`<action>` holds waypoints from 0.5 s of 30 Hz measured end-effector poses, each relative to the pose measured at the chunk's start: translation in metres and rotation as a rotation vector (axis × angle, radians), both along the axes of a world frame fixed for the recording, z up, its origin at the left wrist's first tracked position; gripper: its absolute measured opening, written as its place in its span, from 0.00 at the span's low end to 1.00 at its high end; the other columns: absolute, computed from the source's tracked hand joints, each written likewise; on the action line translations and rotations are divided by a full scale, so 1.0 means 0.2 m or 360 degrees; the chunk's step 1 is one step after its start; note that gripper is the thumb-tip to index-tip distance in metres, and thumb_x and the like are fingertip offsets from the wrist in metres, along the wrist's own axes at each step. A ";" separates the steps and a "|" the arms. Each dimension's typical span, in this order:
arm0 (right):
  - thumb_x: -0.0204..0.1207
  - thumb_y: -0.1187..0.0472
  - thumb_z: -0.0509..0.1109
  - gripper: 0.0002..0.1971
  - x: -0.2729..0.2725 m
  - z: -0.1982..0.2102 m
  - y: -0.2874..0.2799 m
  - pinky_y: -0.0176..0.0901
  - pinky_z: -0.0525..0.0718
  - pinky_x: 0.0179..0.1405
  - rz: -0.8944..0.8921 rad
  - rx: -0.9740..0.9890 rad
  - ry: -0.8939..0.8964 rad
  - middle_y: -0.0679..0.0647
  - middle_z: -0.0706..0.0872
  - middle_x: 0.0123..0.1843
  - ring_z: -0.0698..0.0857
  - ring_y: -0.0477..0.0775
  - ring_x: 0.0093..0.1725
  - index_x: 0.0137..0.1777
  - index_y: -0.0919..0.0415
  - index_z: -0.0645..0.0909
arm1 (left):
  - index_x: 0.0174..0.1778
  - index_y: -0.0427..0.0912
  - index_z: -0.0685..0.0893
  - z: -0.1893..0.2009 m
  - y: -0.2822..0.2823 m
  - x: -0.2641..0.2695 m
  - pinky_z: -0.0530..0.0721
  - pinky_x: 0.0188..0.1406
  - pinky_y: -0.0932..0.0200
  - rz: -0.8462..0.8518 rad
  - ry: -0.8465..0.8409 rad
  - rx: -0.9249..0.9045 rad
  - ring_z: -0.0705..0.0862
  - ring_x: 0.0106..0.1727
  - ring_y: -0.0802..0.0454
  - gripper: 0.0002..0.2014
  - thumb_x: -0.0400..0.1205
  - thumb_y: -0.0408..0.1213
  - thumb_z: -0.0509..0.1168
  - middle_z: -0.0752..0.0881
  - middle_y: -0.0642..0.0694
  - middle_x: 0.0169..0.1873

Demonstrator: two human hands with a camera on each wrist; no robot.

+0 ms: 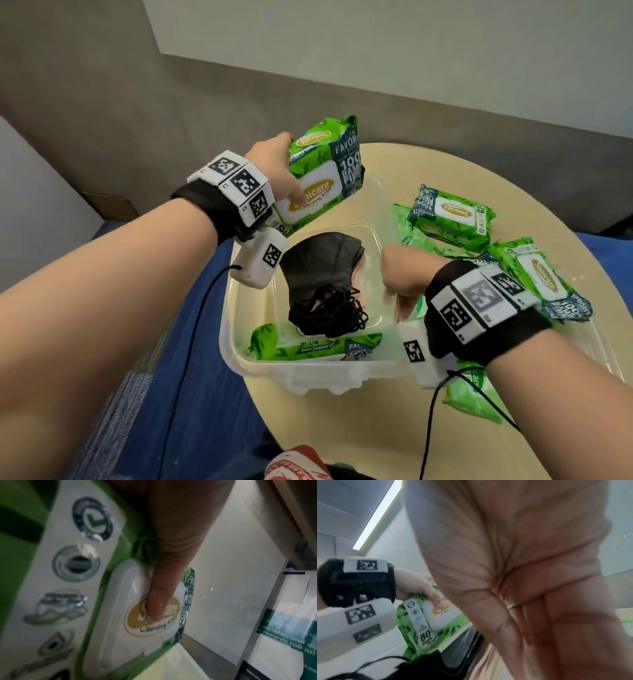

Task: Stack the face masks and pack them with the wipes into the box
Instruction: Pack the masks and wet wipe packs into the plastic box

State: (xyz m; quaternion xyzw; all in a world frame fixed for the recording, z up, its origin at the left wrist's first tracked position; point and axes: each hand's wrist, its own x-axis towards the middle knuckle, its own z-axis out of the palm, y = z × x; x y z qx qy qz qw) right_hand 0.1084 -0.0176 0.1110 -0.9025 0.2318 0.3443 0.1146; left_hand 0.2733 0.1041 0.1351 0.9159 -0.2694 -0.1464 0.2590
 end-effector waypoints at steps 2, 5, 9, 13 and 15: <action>0.76 0.75 0.59 0.14 -0.03 0.03 -0.01 0.37 0.71 0.20 -0.0058 0.0026 -0.0130 0.66 0.82 0.25 0.79 0.59 0.34 0.29 0.66 0.65 | 0.70 0.41 0.70 -0.02 -0.03 0.01 0.77 0.50 0.53 -0.0093 -0.0014 0.0098 0.79 0.61 0.42 0.41 0.63 0.37 0.82 0.80 0.41 0.62; 0.74 0.75 0.55 0.07 -0.09 0.10 -0.01 0.36 0.75 0.18 -0.0097 0.0062 -0.0290 0.59 0.78 0.33 0.84 0.64 0.43 0.37 0.65 0.68 | 0.71 0.41 0.70 -0.06 -0.06 0.02 0.75 0.49 0.56 -0.0193 0.0013 0.0229 0.78 0.63 0.43 0.41 0.64 0.37 0.81 0.80 0.42 0.63; 0.70 0.77 0.56 0.12 -0.19 0.20 -0.08 0.51 0.86 0.36 -0.0189 0.0124 -0.0414 0.67 0.88 0.43 0.88 0.65 0.39 0.52 0.72 0.76 | 0.70 0.43 0.71 -0.15 -0.11 0.02 0.78 0.58 0.52 -0.0355 -0.0020 0.0444 0.79 0.62 0.42 0.38 0.65 0.40 0.80 0.81 0.42 0.62; 0.71 0.75 0.58 0.09 -0.30 0.22 -0.21 0.58 0.88 0.34 -0.0349 0.0167 -0.0514 0.68 0.88 0.40 0.88 0.64 0.29 0.50 0.71 0.74 | 0.71 0.39 0.71 -0.29 -0.17 -0.04 0.75 0.63 0.51 -0.0581 0.0017 0.0664 0.77 0.66 0.41 0.31 0.73 0.37 0.75 0.79 0.38 0.66; 0.72 0.76 0.59 0.06 -0.35 0.22 -0.26 0.62 0.88 0.34 -0.0442 0.0226 -0.0545 0.69 0.87 0.41 0.87 0.65 0.25 0.47 0.70 0.73 | 0.72 0.40 0.70 -0.34 -0.18 -0.09 0.74 0.61 0.52 -0.0699 0.0021 0.0792 0.77 0.66 0.41 0.33 0.73 0.39 0.75 0.78 0.39 0.66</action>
